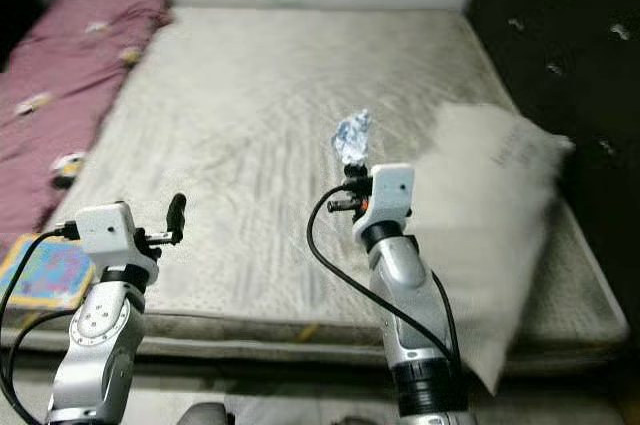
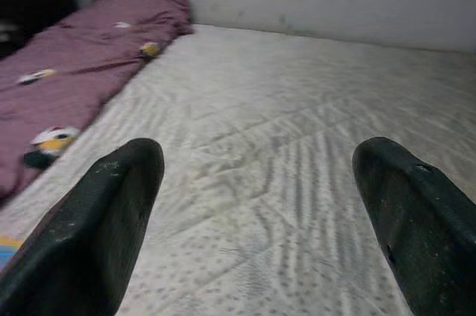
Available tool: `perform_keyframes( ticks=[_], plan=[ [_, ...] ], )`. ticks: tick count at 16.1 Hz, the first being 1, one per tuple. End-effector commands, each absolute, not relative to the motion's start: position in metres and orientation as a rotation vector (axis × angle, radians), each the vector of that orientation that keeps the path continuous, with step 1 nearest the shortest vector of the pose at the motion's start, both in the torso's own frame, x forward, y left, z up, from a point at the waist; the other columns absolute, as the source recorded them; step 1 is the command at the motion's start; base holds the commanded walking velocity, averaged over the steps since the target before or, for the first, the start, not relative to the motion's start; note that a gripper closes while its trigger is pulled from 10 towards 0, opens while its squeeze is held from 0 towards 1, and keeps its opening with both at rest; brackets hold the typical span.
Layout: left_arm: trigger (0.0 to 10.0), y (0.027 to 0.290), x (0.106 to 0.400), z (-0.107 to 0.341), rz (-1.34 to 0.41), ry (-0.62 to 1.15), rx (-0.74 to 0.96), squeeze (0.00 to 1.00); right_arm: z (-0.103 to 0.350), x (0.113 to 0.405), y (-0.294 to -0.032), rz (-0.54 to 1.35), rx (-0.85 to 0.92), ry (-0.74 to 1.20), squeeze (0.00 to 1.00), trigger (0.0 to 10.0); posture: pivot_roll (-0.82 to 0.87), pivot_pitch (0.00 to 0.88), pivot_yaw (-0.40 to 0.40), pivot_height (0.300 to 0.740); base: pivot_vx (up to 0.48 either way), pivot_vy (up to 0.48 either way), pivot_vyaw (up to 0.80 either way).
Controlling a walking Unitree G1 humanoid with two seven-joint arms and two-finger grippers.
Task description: Clean up the room
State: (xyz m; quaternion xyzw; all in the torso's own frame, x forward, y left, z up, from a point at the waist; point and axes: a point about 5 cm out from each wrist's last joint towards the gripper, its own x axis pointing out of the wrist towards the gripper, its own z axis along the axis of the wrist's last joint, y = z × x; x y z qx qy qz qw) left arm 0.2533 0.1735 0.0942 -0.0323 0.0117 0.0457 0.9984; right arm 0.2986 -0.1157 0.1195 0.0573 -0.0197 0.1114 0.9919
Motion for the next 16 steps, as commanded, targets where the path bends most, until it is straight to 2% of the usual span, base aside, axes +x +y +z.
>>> perform_keyframes(
  ticks=[1,8,12,16],
  plan=[
    [10.0,0.177,0.252,0.092,0.099,0.035,-0.064,0.0,0.117,0.299,-0.118,0.2,0.131,-0.017,0.0,10.0,0.06,0.0,-0.011,0.74,0.0,0.0,0.0],
    [10.0,0.172,0.255,0.094,0.079,0.027,-0.097,0.0,0.11,0.296,-0.126,0.123,0.103,0.01,0.0,10.0,0.05,0.0,-0.01,0.74,0.0,0.0,0.0],
    [10.0,0.17,0.256,0.094,0.064,0.025,-0.119,0.0,0.111,0.298,-0.124,0.136,0.1,0.011,0.0,10.0,0.06,0.0,-0.021,0.74,0.0,0.421,-0.72],
    [10.0,0.167,0.254,0.094,0.026,0.024,-0.143,0.0,0.112,0.297,-0.123,0.151,0.094,0.007,0.0,10.0,0.05,0.0,-0.024,0.74,0.0,0.48,-0.1]
  ],
)
